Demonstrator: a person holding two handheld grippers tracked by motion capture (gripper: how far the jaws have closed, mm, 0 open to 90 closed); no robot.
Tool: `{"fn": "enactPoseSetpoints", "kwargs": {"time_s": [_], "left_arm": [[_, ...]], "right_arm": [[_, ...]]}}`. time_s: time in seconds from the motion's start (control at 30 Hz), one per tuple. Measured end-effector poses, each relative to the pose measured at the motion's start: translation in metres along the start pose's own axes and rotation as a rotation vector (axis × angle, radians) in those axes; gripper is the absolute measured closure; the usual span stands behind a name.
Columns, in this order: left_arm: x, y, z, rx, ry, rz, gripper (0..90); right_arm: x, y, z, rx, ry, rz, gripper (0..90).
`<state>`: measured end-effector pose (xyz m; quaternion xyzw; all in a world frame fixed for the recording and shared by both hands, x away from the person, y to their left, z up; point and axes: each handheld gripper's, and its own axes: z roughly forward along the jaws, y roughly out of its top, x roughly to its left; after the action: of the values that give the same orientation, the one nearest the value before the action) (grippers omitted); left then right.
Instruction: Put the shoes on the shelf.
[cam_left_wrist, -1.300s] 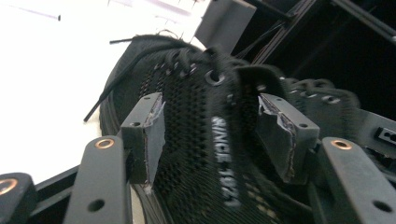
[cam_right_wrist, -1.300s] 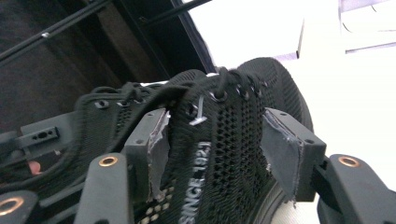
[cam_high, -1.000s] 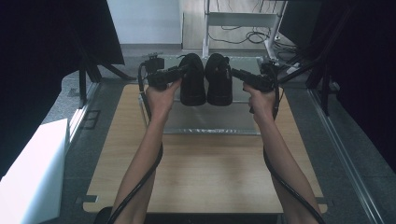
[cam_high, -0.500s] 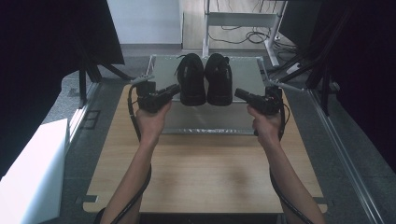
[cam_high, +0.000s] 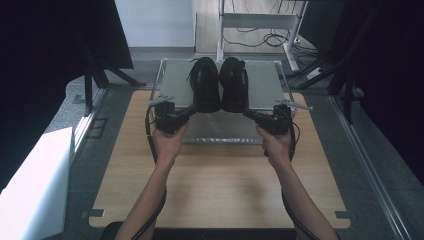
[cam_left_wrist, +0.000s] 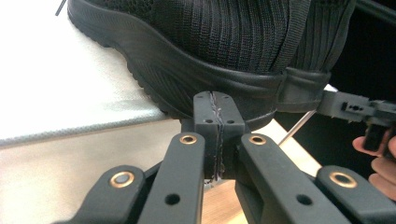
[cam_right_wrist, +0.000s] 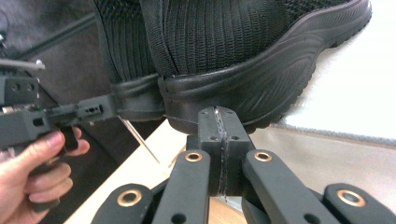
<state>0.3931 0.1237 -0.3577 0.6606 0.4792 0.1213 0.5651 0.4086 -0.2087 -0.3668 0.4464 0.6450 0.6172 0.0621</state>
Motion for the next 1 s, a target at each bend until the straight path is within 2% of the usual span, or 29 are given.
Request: {"fn": "enactPoseSetpoints", "kwargs": {"time_s": [0.13, 0.23, 0.47, 0.6, 0.7, 0.8, 0.83, 0.9, 0.93, 1.0], "left_arm": [[0.002, 0.003, 0.005, 0.001, 0.021, -0.009, 89.5], [0.005, 0.005, 0.011, 0.001, 0.024, -0.036, 89.5], [0.012, 0.014, 0.027, 0.036, 0.050, -0.057, 89.4], [0.015, 0.015, 0.033, 0.042, 0.054, -0.078, 89.4], [0.016, 0.016, 0.036, 0.043, 0.061, -0.088, 89.4], [0.016, 0.016, 0.036, 0.046, 0.064, -0.081, 89.1], [0.016, 0.016, 0.035, 0.046, 0.064, -0.077, 87.8], [0.018, 0.014, 0.033, 0.033, 0.044, -0.091, 85.7], [0.019, 0.011, 0.030, 0.011, 0.002, -0.101, 78.3], [0.018, 0.010, 0.028, 0.003, 0.002, -0.095, 76.4]], "right_arm": [[0.001, 0.001, 0.004, 0.000, -0.020, -0.007, 90.0], [-0.004, 0.003, 0.011, -0.003, -0.038, 0.012, 90.0], [-0.013, 0.006, 0.023, -0.004, -0.073, 0.057, 90.0], [-0.017, 0.007, 0.026, -0.012, -0.061, 0.087, 90.0], [-0.017, 0.010, 0.029, -0.013, -0.077, 0.080, 90.0], [-0.017, 0.011, 0.030, -0.008, -0.079, 0.083, 90.0], [-0.017, 0.010, 0.028, -0.008, -0.067, 0.086, 88.6], [-0.018, 0.010, 0.028, -0.009, -0.059, 0.090, 87.0], [-0.017, 0.009, 0.026, -0.003, -0.034, 0.092, 83.4], [-0.016, 0.008, 0.025, 0.005, -0.024, 0.081, 81.5]]}}
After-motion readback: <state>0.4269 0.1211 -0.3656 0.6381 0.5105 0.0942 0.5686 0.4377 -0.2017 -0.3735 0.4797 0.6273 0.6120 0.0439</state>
